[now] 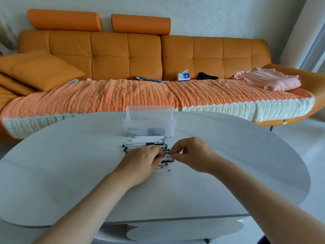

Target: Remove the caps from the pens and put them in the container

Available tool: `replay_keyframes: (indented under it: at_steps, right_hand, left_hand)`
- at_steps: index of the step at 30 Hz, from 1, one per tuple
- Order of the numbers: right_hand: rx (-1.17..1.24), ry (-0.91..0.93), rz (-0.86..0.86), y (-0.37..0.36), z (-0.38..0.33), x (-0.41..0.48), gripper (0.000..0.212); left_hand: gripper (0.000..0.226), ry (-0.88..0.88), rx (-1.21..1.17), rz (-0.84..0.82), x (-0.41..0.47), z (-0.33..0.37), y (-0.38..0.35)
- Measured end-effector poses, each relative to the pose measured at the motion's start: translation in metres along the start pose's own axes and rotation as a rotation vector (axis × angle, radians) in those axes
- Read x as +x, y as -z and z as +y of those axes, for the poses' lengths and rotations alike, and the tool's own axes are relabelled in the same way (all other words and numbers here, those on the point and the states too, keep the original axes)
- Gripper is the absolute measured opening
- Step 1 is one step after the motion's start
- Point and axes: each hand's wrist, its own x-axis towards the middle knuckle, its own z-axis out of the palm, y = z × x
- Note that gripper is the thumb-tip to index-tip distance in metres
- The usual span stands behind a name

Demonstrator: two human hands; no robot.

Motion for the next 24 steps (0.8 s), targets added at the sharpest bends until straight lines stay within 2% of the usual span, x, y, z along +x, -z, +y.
replay_keyframes:
  at_steps: [8,16,22,24]
  right_hand:
    - [0.004,-0.002,-0.019,-0.004,-0.006,0.001,0.005]
    - [0.147,-0.139,-0.086,-0.013,-0.005,0.0,0.01]
    - [-0.005,-0.015,-0.127,-0.017,-0.004,-0.005,0.007]
    - [-0.026,0.001,-0.156,-0.013,-0.006,-0.004,0.022]
  left_hand:
    - [0.013,0.029,-0.046,-0.036,-0.001,0.003,0.006]
    - [0.011,0.047,-0.144,-0.072,-0.006,0.003,0.004]
    - [0.012,0.054,-0.092,-0.083,-0.016,0.002,0.003]
    - [0.01,0.033,-0.06,-0.062,-0.017,0.003,0.005]
